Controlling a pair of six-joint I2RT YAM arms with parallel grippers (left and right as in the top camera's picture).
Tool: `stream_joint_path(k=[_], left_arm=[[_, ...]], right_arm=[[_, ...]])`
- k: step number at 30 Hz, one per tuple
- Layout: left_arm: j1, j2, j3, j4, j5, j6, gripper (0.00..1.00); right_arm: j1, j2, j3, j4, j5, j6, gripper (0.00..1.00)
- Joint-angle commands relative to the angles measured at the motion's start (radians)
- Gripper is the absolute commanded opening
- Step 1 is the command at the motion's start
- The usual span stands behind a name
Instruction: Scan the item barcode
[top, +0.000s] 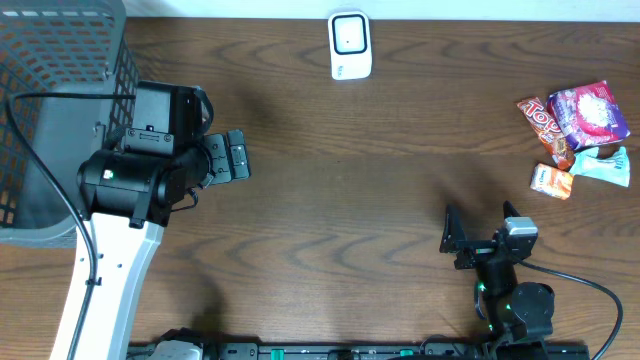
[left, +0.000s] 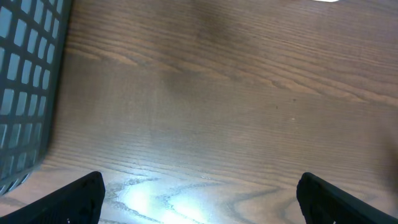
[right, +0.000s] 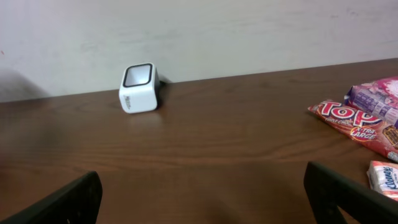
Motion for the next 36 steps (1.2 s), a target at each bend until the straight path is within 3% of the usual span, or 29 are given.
stream_joint_path(k=[1,10,36], left_arm=[[0.001,0.002,0.002,-0.002,-0.013,0.006,0.98],[0.001,0.002,0.002,-0.002,-0.013,0.006,0.98],[0.001,0.002,0.002,-0.002,-0.013,0.006,0.98]], right_arm=[[0.0,-0.006,-0.002,-0.003,0.013,-0.014,0.99],[-0.038,-0.006,-0.002,-0.004,0.016,-0.146,0.99],[-0.168,-0.006,-0.002,-0.006,0.012,-0.164,0.99]])
